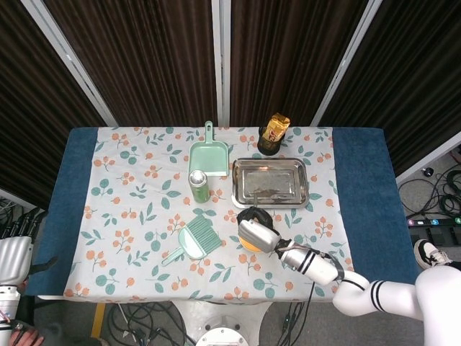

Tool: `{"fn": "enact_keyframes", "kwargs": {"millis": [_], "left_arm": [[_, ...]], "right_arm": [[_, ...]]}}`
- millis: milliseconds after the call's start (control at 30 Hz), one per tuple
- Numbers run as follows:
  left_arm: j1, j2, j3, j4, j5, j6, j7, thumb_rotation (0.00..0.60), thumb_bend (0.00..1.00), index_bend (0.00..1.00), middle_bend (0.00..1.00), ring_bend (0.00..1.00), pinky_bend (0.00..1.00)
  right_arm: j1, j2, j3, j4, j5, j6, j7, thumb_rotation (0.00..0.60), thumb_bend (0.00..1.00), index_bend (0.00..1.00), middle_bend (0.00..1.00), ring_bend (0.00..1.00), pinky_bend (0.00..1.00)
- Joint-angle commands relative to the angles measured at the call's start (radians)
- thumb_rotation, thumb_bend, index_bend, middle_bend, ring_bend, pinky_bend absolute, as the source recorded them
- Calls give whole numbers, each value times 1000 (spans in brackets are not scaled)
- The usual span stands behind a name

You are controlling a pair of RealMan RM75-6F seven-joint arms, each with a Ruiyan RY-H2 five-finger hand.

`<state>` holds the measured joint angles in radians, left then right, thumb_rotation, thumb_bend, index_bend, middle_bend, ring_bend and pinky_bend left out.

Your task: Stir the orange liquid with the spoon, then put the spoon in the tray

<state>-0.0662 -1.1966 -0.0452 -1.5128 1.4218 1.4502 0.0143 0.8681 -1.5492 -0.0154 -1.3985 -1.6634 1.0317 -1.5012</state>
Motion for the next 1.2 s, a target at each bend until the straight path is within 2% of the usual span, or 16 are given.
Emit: {"fn": "enact_keyframes", "kwargs": {"millis": [33,300,433,633,867,1100,1200], "left_arm": [[1,1,0,0,1,1,-1,600,0,162,157,120,182],[6,2,1,0,0,7,-5,600,0,162,157,120,182],[6,1,2,1,2,7,-7,600,0,162,157,120,182],[6,0,2,2,1,3,-7,600,0,162,157,120,182],[7,0,2,3,-1,2,-9,600,0,161,157,120,182],[4,-6,1,9,1,-2,-10,600,0,162,157,120,182],[4,-6,3,11,5,0,-12,600,0,162,157,120,182]], "right_arm": [[-27,-1,9,-19,24,-19,-102,600,597,942,1000,1000,1000],[-65,-28,50,-72,102,-20,-282,600,597,953,1000,1000,1000],[-65,-33,42,-85,88,-24,-236,600,597,965,1000,1000,1000],[-70,-46,31,-49,81,-39,-198,600,597,967,1000,1000,1000],[-73,-66,64,4,116,-42,-223,600,597,987,1000,1000,1000],[-69,-42,9,-32,16,-33,-136,600,598,1000,1000,1000,1000],[-77,-54,34,-8,41,-29,-149,600,599,1000,1000,1000,1000]]}}
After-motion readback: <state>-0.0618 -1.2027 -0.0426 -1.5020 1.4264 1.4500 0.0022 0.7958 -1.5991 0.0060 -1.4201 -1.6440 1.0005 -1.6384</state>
